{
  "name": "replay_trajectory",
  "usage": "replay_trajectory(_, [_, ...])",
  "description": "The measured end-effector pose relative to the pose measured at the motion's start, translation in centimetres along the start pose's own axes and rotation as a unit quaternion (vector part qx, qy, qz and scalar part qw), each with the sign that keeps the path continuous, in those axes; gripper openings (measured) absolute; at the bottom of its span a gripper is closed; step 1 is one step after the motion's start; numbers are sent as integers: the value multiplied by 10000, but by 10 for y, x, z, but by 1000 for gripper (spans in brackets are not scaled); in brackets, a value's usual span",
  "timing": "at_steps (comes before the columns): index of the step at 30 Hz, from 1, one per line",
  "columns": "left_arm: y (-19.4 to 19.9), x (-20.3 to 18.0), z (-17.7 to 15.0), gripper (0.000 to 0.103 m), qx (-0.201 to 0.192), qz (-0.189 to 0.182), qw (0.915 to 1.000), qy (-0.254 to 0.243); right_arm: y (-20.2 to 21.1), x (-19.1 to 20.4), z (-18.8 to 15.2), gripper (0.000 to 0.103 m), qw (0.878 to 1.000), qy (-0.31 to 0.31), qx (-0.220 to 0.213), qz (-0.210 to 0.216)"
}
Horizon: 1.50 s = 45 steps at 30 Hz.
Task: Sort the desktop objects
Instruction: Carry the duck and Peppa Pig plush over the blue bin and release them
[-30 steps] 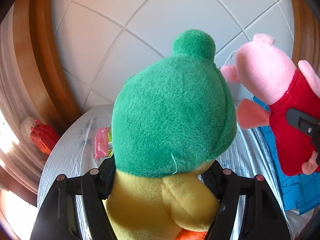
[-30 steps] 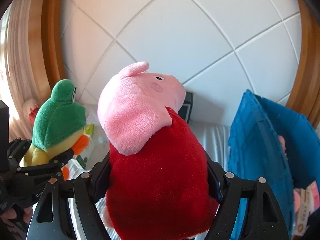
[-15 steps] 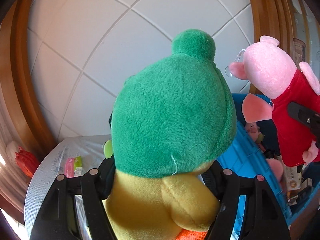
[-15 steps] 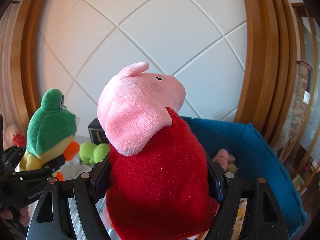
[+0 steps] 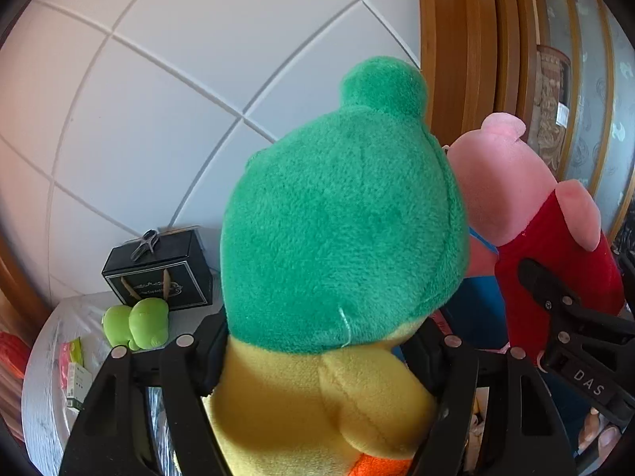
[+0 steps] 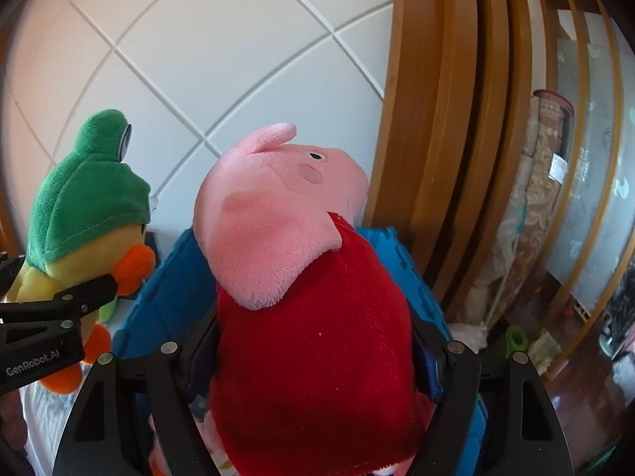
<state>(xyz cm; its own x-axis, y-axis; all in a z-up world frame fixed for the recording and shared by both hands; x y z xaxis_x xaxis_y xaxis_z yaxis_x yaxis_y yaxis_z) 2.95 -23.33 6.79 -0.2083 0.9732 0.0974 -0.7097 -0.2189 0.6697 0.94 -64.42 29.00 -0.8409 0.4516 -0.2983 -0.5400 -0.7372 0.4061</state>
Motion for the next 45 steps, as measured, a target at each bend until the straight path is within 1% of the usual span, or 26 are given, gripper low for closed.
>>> replay_trajectory(3, [-31, -25, 12, 72, 259, -58, 9996, -107, -18, -16, 0, 79, 9999, -89, 142, -31])
replay_trajectory(6, [-56, -46, 6, 73, 427, -158, 9989, -123, -48, -35, -5, 79, 9995, -196, 238, -57])
replay_trajectory(9, [-84, -58, 4, 73, 517, -84, 9986, -123, -79, -54, -9, 79, 9989, -305, 357, -18])
replay_trajectory(12, [-107, -58, -3, 74, 548, 123, 9984, -94, -100, -57, -16, 79, 9982, -351, 478, 108])
replay_trajectory(13, [-114, -55, -7, 74, 601, 199, 9979, -112, -107, -57, -19, 79, 9972, -340, 648, 145])
replay_trajectory(15, [-124, -55, -13, 74, 846, 341, 9956, -214, -112, -57, -22, 79, 9961, -388, 746, 258])
replay_trajectory(17, [-132, -53, -17, 75, 1013, 273, 9945, -58, -112, -51, -27, 79, 9960, -285, 820, 193])
replay_trajectory(20, [-134, -66, -23, 75, 1095, 120, 9936, -267, -117, -44, -31, 78, 9958, -97, 914, 45])
replay_trajectory(21, [-133, -70, -24, 76, 1078, 125, 9933, -390, -118, -42, -32, 77, 9958, -19, 916, -55])
replay_trajectory(22, [-132, -73, -24, 76, 1044, 143, 9932, -498, -119, -41, -32, 67, 9958, 41, 904, -150])
replay_trajectory(23, [-132, -75, -24, 77, 1011, 158, 9932, -552, -118, -41, -32, 52, 9959, 67, 877, -217])
replay_trajectory(24, [-131, -77, -24, 77, 980, 181, 9934, -566, -119, -43, -33, 51, 9959, 52, 868, -230])
replay_trajectory(27, [-133, -73, -23, 78, 962, 252, 9935, -558, -125, -49, -34, 54, 9950, -59, 968, -225])
replay_trajectory(28, [-133, -74, -23, 78, 991, 252, 9932, -551, -126, -51, -34, 61, 9949, -82, 979, -224])
replay_trajectory(29, [-134, -73, -24, 78, 1025, 236, 9930, -529, -126, -51, -33, 73, 9949, -86, 985, -214])
replay_trajectory(31, [-138, -70, -25, 78, 1114, 267, 9921, -519, -126, -50, -33, 86, 9947, -2, 999, -258])
replay_trajectory(33, [-138, -70, -24, 78, 1106, 313, 9918, -554, -126, -49, -33, 87, 9947, 64, 982, -306])
replay_trajectory(35, [-137, -71, -24, 78, 1044, 382, 9920, -597, -129, -52, -33, 96, 9946, 58, 983, -327])
replay_trajectory(37, [-138, -73, -24, 79, 1083, 473, 9910, -635, -131, -56, -32, 103, 9944, -19, 1009, -313])
replay_trajectory(39, [-141, -74, -26, 79, 1192, 455, 9897, -652, -132, -55, -32, 103, 9942, -60, 1054, -220])
replay_trajectory(42, [-148, -72, -30, 79, 1450, 387, 9870, -573, -135, -54, -34, 103, 9935, 23, 1110, -266])
replay_trajectory(45, [-158, -70, -39, 79, 1766, 411, 9820, -521, -136, -51, -34, 103, 9935, 76, 1112, -231])
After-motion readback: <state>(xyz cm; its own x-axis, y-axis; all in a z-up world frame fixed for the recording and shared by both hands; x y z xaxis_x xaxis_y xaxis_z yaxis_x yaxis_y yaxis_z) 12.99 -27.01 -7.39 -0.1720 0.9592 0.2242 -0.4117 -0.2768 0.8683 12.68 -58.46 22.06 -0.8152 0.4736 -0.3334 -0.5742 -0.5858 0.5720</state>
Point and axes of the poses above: each gripper's, at about its wrist camera, not at the fingertips, and y roughly against the way its jaws point, x to its left, z to its top, the point moved 5 cm from there along -y, roughly the way its jaws point, and after that the axes turned 6 degrees about x, right-handed, at the moved point
